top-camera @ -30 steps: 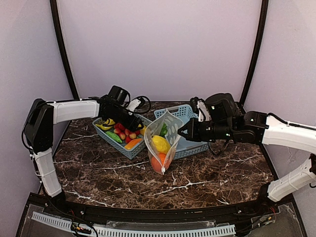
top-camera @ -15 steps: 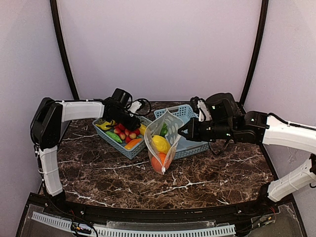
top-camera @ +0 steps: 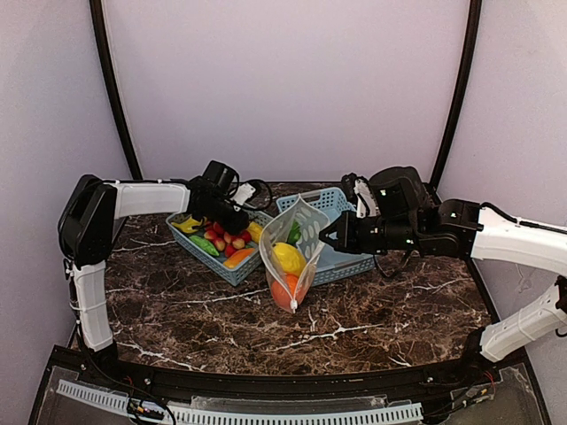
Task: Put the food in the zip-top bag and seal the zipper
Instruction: Pick up the fake fruit from the bin, then place the fake fruit in the zipper food storage bag.
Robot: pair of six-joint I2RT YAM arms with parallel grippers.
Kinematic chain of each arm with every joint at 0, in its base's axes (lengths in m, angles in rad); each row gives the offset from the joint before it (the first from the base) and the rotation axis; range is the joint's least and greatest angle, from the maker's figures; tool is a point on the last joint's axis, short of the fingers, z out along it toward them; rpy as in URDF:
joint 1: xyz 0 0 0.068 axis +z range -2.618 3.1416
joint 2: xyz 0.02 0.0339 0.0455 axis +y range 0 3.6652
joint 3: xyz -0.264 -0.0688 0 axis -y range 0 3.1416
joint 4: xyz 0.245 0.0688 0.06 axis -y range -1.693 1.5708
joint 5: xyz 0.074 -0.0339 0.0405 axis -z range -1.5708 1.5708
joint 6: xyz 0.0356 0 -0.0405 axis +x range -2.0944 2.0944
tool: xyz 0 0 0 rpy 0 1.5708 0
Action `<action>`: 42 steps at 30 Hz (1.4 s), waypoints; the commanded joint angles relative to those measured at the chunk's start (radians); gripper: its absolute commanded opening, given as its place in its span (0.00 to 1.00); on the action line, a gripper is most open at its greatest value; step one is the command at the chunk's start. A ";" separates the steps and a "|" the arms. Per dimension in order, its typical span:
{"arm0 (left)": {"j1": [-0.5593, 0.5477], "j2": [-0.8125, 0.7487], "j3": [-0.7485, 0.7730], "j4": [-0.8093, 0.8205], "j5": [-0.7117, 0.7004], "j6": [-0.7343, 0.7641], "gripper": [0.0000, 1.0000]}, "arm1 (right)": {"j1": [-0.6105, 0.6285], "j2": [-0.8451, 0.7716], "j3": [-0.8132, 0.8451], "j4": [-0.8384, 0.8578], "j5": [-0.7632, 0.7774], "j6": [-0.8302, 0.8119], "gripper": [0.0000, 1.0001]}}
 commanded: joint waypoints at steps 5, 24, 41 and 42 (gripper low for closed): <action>0.006 0.026 0.023 -0.020 0.024 0.077 0.26 | -0.007 -0.023 -0.012 0.017 0.019 -0.001 0.00; 0.006 -0.144 -0.018 0.051 0.044 -0.007 0.01 | -0.007 -0.026 -0.015 0.017 0.029 0.001 0.00; 0.005 -0.612 -0.348 0.211 0.248 -0.219 0.01 | -0.008 -0.043 -0.034 0.017 0.035 0.000 0.00; 0.006 -0.649 -0.361 0.210 0.257 -0.225 0.01 | -0.008 -0.041 -0.033 0.017 0.034 -0.001 0.00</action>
